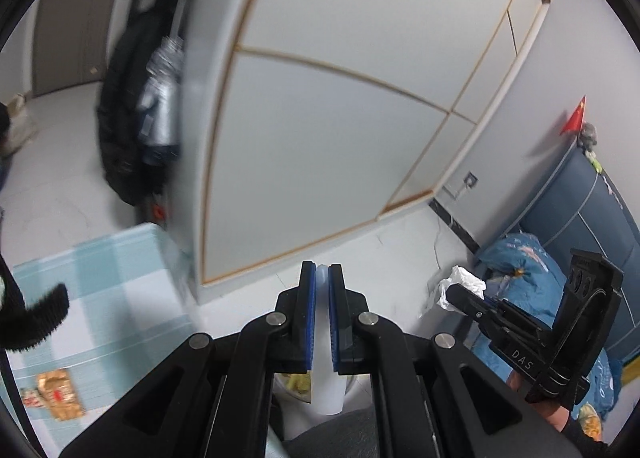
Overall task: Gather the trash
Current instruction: 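Carry white strip in left gripper while right carries tissue to the bin, then open right gripper over the bin while left gripper releases the strip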
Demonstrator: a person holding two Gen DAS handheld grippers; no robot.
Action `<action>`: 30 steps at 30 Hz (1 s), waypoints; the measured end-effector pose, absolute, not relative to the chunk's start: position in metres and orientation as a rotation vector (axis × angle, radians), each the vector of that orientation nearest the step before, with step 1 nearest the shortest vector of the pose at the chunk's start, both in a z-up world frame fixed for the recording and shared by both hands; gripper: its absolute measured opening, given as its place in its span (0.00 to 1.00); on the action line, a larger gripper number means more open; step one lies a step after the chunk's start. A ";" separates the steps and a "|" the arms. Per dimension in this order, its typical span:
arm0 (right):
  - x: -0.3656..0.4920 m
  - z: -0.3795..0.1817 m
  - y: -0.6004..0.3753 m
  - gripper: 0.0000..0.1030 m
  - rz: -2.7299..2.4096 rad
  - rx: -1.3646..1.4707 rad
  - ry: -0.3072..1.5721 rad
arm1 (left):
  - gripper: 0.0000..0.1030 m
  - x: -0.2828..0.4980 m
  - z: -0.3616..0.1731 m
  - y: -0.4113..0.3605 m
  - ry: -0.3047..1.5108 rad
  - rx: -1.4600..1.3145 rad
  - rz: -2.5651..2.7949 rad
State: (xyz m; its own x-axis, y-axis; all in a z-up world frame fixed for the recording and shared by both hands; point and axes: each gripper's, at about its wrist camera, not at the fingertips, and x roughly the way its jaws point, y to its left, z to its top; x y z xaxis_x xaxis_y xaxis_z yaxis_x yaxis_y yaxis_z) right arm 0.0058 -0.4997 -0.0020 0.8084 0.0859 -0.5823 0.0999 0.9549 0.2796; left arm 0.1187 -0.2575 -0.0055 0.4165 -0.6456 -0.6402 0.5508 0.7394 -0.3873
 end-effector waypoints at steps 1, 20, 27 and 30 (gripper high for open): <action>0.007 -0.010 -0.508 0.14 -0.021 0.319 0.649 | 0.02 0.122 -0.011 -0.265 0.871 -0.117 -0.762; 0.036 -0.199 -0.581 0.14 -0.112 0.587 1.051 | 0.02 0.156 -0.130 -0.367 1.170 -0.022 -0.868; 0.039 -0.248 -0.582 0.17 -0.088 0.647 1.165 | 0.02 0.160 -0.160 -0.382 1.264 0.005 -0.883; 0.041 -0.256 -0.575 0.17 -0.074 0.644 1.195 | 0.02 0.160 -0.167 -0.386 1.290 0.013 -0.881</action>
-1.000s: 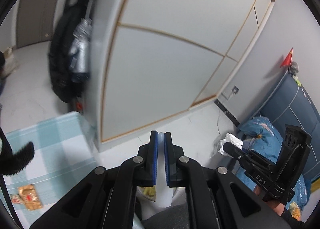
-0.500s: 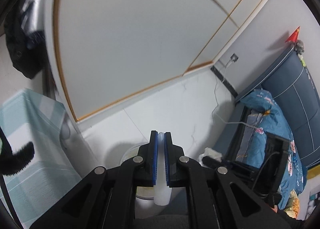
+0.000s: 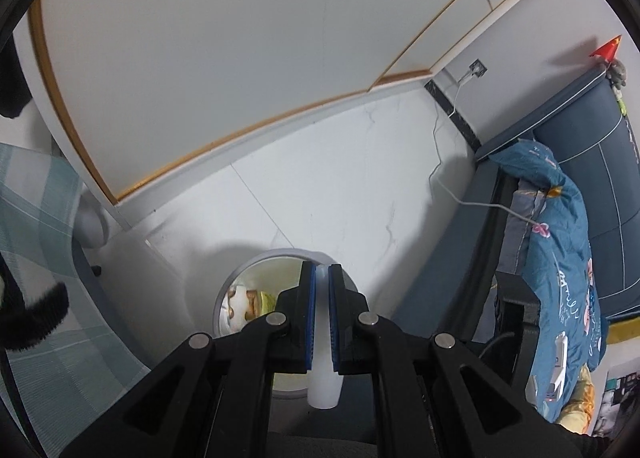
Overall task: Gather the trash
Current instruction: 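Open right gripper over the bin while left gripper releases the strip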
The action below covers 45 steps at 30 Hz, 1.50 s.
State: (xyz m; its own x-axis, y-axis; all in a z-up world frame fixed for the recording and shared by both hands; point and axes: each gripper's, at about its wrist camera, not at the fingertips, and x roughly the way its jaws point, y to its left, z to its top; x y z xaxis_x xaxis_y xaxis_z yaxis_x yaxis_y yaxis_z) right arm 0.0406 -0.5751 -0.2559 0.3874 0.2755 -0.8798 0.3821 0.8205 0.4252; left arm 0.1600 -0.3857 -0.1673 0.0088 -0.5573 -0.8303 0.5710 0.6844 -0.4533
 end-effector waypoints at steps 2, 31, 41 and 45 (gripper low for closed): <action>0.039 -0.261 -0.574 0.21 -0.060 0.641 1.213 | 0.02 0.161 -0.171 -0.388 1.305 0.016 -0.881; 0.022 -0.227 -0.605 0.76 -0.223 0.675 1.051 | 0.13 0.149 -0.225 -0.419 1.538 0.216 -0.863; 0.016 -0.227 -0.612 0.79 -0.240 0.705 1.034 | 0.57 0.142 -0.227 -0.410 1.548 0.255 -0.837; 0.014 -0.225 -0.614 0.79 -0.243 0.712 1.031 | 0.59 0.142 -0.222 -0.403 1.523 0.266 -0.812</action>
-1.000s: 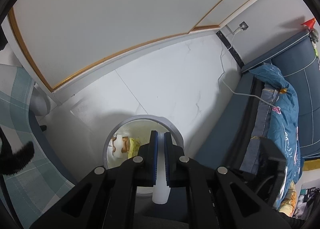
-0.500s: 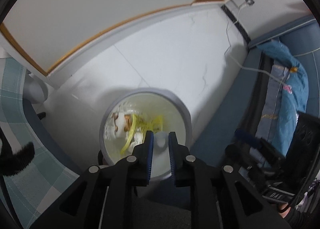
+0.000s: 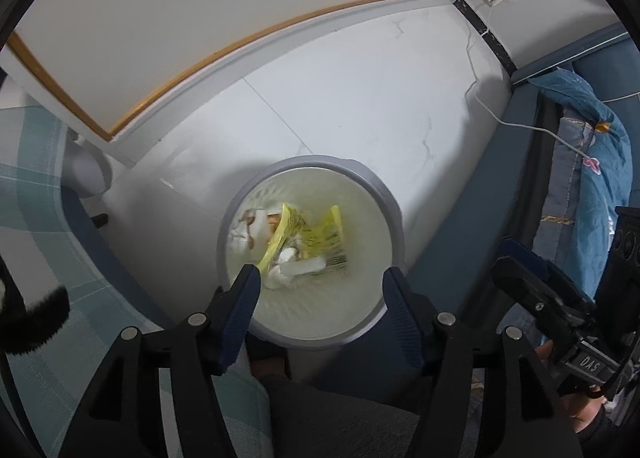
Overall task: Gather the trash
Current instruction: 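Open right gripper over the bin while left gripper releases the strip, then move both open tools back from the bin to the table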
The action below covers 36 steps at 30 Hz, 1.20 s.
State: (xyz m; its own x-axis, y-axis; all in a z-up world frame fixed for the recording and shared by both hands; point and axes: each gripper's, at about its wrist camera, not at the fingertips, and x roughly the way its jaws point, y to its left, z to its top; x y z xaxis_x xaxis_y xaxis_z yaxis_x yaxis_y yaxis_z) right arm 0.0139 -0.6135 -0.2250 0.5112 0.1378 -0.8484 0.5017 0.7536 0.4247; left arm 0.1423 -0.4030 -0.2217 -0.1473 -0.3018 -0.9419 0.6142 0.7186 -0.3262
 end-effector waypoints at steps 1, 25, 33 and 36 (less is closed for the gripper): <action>0.013 -0.224 -0.614 0.79 -0.243 0.714 1.030 | 0.60 0.142 -0.221 -0.402 1.513 0.270 -0.807; 0.011 -0.161 -0.587 0.89 -0.198 0.648 0.957 | 0.68 0.131 -0.137 -0.351 1.286 0.183 -0.659; 0.010 -0.111 -0.558 0.89 -0.169 0.568 0.865 | 0.68 0.122 -0.088 -0.310 1.156 0.099 -0.607; 0.010 -0.088 -0.542 0.89 -0.152 0.536 0.815 | 0.68 0.119 -0.072 -0.287 1.120 0.058 -0.575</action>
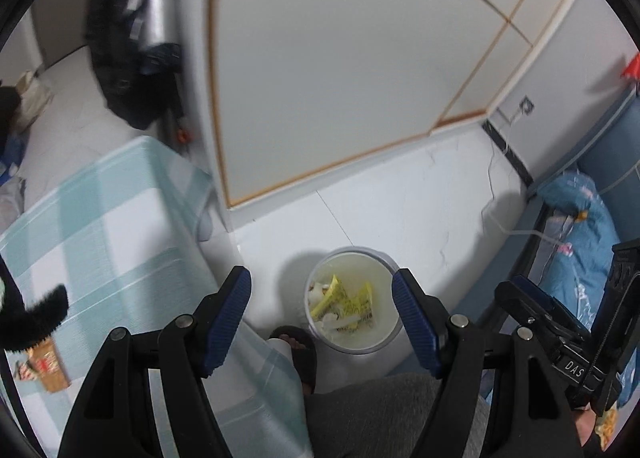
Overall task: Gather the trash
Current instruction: 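Move both open tools back from the bin to the table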
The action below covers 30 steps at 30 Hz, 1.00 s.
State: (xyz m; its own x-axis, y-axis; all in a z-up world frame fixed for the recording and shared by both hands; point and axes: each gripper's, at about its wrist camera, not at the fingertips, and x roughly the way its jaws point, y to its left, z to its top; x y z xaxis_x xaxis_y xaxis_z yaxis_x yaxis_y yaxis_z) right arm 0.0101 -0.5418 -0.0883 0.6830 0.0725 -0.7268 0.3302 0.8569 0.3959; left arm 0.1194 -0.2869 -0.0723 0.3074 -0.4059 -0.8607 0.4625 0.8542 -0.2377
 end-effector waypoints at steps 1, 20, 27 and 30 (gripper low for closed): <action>0.010 -0.081 -0.537 0.89 -0.145 0.528 0.800 | 0.68 0.119 -0.068 -0.280 1.105 0.050 -0.558; 0.040 -0.001 -0.366 0.89 0.124 0.326 0.655 | 0.88 0.101 -0.008 -0.082 0.766 -0.151 -0.197; 0.060 -0.014 -0.295 0.89 0.219 0.265 0.715 | 0.88 0.103 -0.015 -0.007 0.704 -0.221 -0.065; 0.072 -0.024 -0.265 0.89 0.252 0.240 0.752 | 0.88 0.107 -0.024 0.017 0.715 -0.253 -0.026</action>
